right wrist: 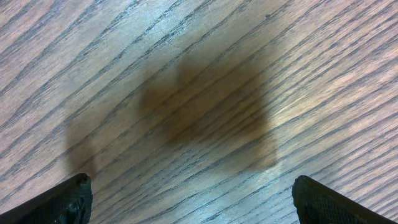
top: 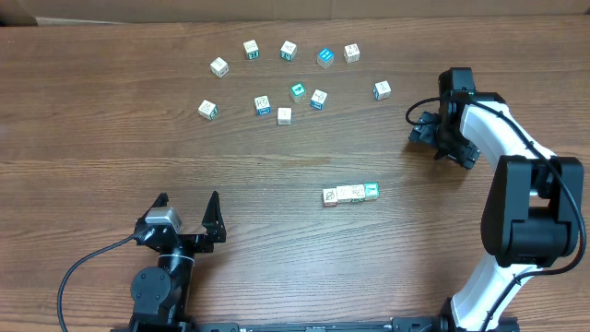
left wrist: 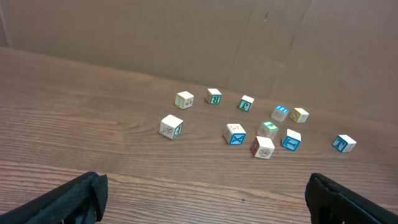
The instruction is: Form a horizontal line
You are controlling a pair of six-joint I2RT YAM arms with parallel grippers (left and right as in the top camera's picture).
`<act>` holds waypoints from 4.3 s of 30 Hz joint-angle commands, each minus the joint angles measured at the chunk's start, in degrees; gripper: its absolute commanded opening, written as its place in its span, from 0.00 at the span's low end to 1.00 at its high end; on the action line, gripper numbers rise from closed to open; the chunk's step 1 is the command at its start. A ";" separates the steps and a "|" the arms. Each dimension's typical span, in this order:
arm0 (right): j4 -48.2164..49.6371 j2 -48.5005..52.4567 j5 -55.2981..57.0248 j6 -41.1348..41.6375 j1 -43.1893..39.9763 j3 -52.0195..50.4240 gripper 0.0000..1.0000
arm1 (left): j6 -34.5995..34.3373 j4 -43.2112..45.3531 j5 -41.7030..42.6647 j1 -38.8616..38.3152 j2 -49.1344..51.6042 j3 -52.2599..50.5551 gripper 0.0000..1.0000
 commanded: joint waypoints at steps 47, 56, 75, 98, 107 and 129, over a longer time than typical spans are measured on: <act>0.04 -2.27 0.42 0.22 -0.22 -0.17 1.00 | 1.55 0.13 0.31 -0.37 -0.72 -0.20 1.00; 0.04 -2.27 0.42 0.22 -0.22 -0.17 1.00 | 1.55 0.11 0.31 -0.37 -0.72 -0.20 1.00; 0.04 -2.12 0.42 0.22 -0.22 -0.17 1.00 | 1.55 0.13 0.31 -0.37 -0.72 -0.20 1.00; 0.02 -14.80 0.42 0.22 -0.17 -0.17 1.00 | 1.55 0.13 0.31 -0.37 -0.72 -0.20 0.99; 0.02 -23.89 0.42 0.22 -0.17 -0.17 1.00 | 1.55 0.11 0.31 -0.37 -0.72 -0.20 1.00; 0.00 -24.11 0.42 0.22 -0.17 -0.17 1.00 | 1.55 0.13 0.31 -0.37 -0.72 -0.20 1.00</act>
